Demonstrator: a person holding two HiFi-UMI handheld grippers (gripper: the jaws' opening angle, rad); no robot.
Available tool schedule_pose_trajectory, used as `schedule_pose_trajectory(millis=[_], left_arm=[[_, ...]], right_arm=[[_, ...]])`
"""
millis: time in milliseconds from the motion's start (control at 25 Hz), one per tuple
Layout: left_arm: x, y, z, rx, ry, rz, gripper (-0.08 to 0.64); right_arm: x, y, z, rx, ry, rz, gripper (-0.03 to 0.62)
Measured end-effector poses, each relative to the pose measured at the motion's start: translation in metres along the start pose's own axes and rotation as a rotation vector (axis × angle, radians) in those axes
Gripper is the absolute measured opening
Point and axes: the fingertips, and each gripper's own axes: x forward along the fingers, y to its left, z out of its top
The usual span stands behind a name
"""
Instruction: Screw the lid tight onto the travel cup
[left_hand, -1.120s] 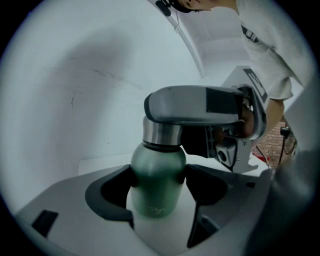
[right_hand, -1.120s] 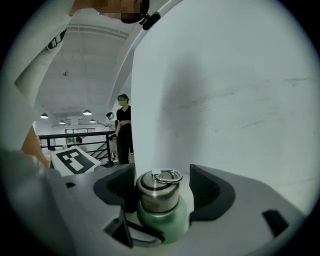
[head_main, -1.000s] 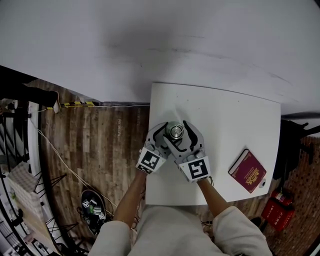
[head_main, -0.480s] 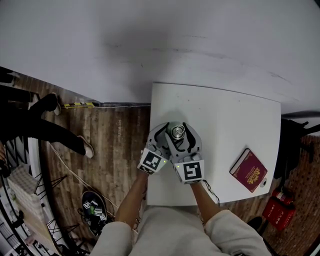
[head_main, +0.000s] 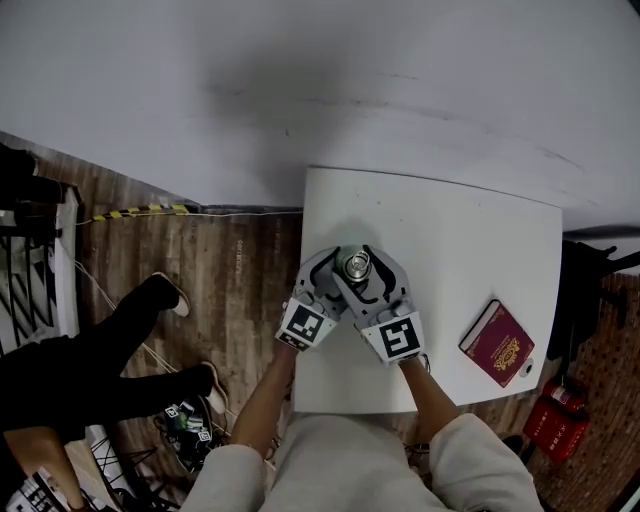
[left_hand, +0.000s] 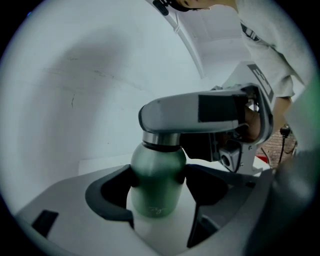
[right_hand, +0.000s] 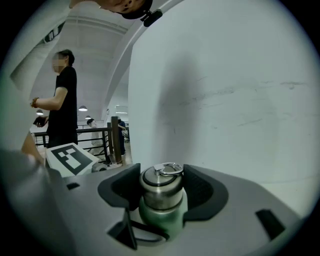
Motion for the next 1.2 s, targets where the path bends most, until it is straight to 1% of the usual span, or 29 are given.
schedule_pose_trajectory(millis=[360, 600, 760, 960, 1080, 1200], left_arm=[[0.000, 0.000, 0.000, 0.003, 0.000, -0.001, 0.331], [0.000, -0.001, -0.001, 0.011, 0.003, -0.003, 0.331], [0.000, 0.000, -0.002, 0.007, 0.003, -0.002, 0.331], [0.000, 0.001, -0.001, 0.010, 0.003, -0.003, 0.331], [0.000, 0.000, 0.000, 0.011, 0.003, -0.003, 0.331], [0.000, -0.001, 0.000, 0.008, 0.002, -0.004, 0.331]], right_arm=[[0.000, 0.007, 0.000, -0.063, 0.033, 0.222, 0.264], [-0.002, 0.012, -0.002, -0.113, 0.057, 0.353, 0.264], [-0.002, 0.014, -0.003, -0.130, 0.070, 0.428, 0.264], [-0.003, 0.017, -0.004, -0.204, 0.105, 0.540, 0.264], [-0.005, 0.018, -0.005, -0.234, 0.121, 0.574, 0.265], [-0.005, 0.018, -0.005, -0.237, 0.113, 0.565, 0.267]])
